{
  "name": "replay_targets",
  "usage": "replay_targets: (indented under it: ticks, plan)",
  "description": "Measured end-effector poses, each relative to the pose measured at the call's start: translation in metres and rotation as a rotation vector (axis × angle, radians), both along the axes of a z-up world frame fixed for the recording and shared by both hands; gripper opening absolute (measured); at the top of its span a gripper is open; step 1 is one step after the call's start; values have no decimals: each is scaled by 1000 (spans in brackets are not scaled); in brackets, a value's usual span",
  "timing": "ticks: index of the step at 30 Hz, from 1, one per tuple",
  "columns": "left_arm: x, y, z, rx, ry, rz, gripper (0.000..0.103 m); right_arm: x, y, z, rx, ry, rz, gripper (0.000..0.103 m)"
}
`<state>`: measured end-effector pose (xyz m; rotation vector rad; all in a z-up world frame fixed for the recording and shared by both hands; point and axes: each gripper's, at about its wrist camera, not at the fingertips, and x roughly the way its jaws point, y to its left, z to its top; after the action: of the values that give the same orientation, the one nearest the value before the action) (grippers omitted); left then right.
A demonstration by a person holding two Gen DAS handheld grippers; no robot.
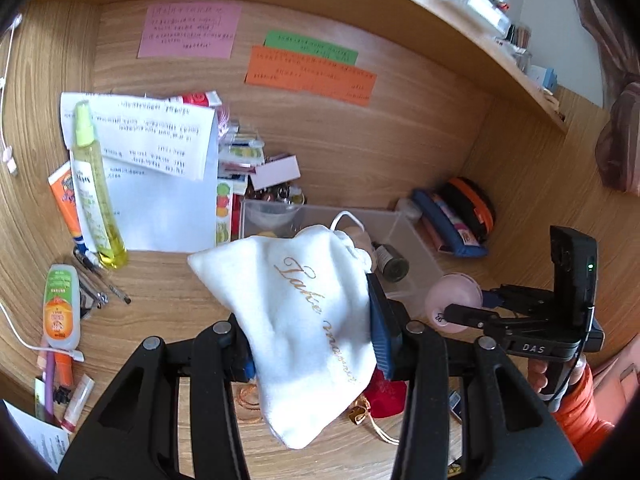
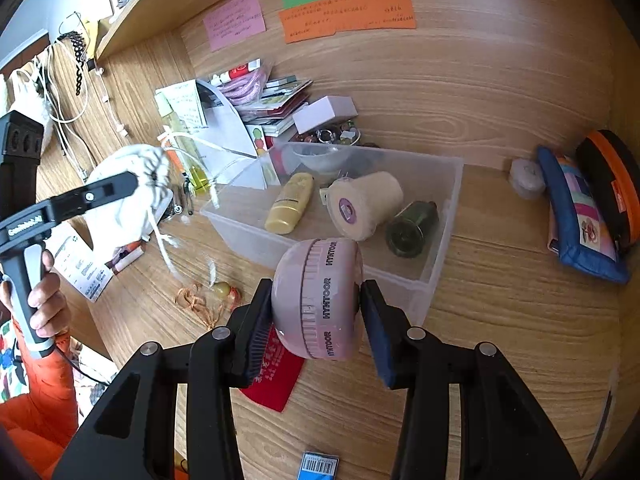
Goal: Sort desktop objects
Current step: 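Lift the white pouch and pink container and carry both over the box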
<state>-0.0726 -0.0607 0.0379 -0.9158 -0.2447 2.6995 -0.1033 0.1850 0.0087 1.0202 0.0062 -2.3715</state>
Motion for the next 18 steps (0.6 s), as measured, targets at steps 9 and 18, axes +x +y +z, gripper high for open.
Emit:
replay_targets:
  ticks: [9,18]
  plan:
    - [-7,1,19,9,45,-10,43,-14,-1,11,-19,7,-14,40]
    - [-35,6,20,4,44,-10,43,-41,-6,25,-58,11,-8,40]
